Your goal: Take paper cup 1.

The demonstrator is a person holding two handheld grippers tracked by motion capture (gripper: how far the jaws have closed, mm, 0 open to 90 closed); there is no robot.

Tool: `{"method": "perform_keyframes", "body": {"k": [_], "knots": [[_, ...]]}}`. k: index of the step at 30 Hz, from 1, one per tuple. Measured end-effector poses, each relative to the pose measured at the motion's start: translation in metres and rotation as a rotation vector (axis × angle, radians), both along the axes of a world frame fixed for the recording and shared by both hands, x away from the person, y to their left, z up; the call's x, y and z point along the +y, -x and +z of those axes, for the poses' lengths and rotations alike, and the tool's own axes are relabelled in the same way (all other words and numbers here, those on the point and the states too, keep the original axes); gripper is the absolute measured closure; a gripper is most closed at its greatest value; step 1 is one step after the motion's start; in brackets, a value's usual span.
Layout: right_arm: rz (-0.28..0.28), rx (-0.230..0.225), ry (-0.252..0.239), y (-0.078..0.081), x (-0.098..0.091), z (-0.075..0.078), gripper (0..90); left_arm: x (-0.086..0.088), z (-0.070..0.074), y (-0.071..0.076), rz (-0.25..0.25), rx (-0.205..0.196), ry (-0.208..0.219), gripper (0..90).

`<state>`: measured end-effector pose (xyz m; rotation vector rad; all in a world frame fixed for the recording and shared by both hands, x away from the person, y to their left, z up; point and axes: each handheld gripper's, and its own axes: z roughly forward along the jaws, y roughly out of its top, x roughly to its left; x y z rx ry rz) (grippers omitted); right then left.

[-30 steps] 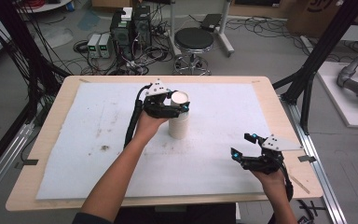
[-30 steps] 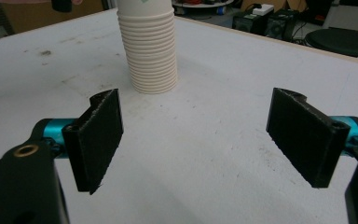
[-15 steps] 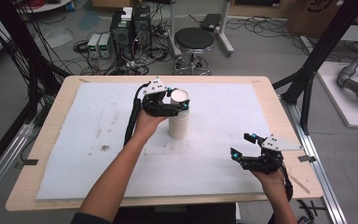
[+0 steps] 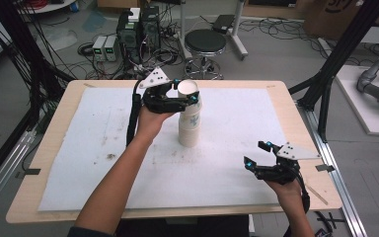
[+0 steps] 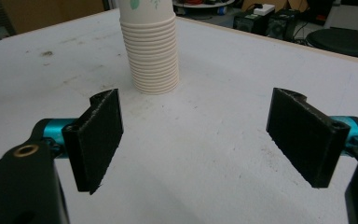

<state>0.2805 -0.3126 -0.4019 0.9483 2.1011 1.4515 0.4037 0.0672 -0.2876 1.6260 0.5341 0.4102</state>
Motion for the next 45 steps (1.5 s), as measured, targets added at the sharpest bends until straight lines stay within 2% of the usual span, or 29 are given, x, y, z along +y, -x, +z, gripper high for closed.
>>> {"method": "perform_keyframes", "body": {"k": [5, 7, 9, 11, 16, 17, 20, 21, 22, 23, 25, 26, 28, 29, 30, 32, 33, 34, 36, 39, 43, 45], "knots": [[0.001, -0.003, 0.000, 0.000, 0.000, 0.000, 19.1, 0.009, 0.014, 0.009, 0.004, -0.013, 0.021, 35.5], [-0.001, -0.005, 0.003, 0.000, 0.000, 0.000, 19.1, 0.011, 0.015, 0.011, 0.004, -0.015, 0.023, 35.5], [0.001, -0.008, 0.004, -0.001, 0.000, 0.000, 19.1, 0.022, 0.018, 0.019, 0.009, -0.017, 0.038, 35.5], [0.003, -0.002, 0.004, -0.001, 0.001, -0.001, 19.1, 0.027, 0.019, 0.022, 0.009, -0.017, 0.041, 35.5], [0.009, -0.004, 0.004, -0.002, 0.005, -0.001, 19.1, 0.053, 0.016, 0.039, 0.014, -0.019, 0.050, 35.5], [0.012, -0.008, 0.008, -0.002, 0.005, -0.001, 19.1, 0.053, 0.016, 0.039, 0.014, -0.019, 0.050, 35.5], [0.016, -0.006, 0.008, -0.002, 0.006, -0.001, 19.1, 0.067, 0.007, 0.049, 0.008, -0.020, 0.041, 35.4], [0.017, -0.002, 0.006, -0.002, 0.007, -0.002, 19.1, 0.076, 0.000, 0.056, 0.016, -0.023, 0.023, 35.4], [0.018, -0.002, 0.005, -0.003, 0.007, -0.002, 19.1, 0.080, -0.004, 0.059, 0.014, -0.021, 0.025, 35.4], [0.018, -0.002, 0.005, -0.003, 0.007, -0.002, 19.1, 0.080, -0.004, 0.059, 0.014, -0.021, 0.025, 35.4], [0.022, 0.000, 0.006, -0.004, 0.009, -0.002, 19.1, 0.091, -0.016, 0.069, 0.024, -0.015, 0.022, 35.4], [0.024, 0.008, 0.003, -0.003, 0.009, -0.003, 19.2, 0.091, -0.016, 0.069, 0.024, -0.015, 0.022, 35.4], [0.024, 0.012, -0.001, -0.004, 0.010, -0.003, 19.1, 0.097, -0.027, 0.078, 0.034, -0.016, 0.016, 35.4], [0.031, 0.017, -0.005, -0.004, 0.010, -0.003, 19.1, 0.102, -0.038, 0.084, 0.041, -0.005, 0.009, 35.4], [0.032, 0.014, -0.003, -0.004, 0.010, -0.003, 19.1, 0.102, -0.038, 0.084, 0.041, -0.005, 0.009, 35.4], [0.037, 0.017, -0.007, -0.006, 0.011, -0.003, 19.1, 0.108, -0.058, 0.092, 0.039, 0.021, 0.019, 35.4], [0.038, 0.024, -0.008, -0.006, 0.011, -0.004, 19.1, 0.108, -0.058, 0.092, 0.039, 0.021, 0.019, 35.4], [0.039, 0.027, -0.009, -0.007, 0.012, -0.004, 19.1, 0.110, -0.068, 0.096, 0.042, 0.034, 0.030, 35.4], [0.053, 0.029, -0.003, -0.008, 0.013, -0.004, 19.1, 0.112, -0.078, 0.099, 0.038, 0.049, 0.043, 35.4], [0.077, 0.036, 0.004, -0.009, 0.019, -0.005, 19.1, 0.112, -0.084, 0.101, 0.036, 0.058, 0.046, 35.4], [0.113, 0.031, 0.010, -0.007, 0.025, -0.003, 19.1, 0.109, -0.085, 0.105, 0.024, 0.058, 0.052, 35.2], [0.124, 0.026, 0.003, -0.006, 0.026, -0.002, 19.1, 0.107, -0.084, 0.107, 0.010, 0.055, 0.038, 35.0]]}}
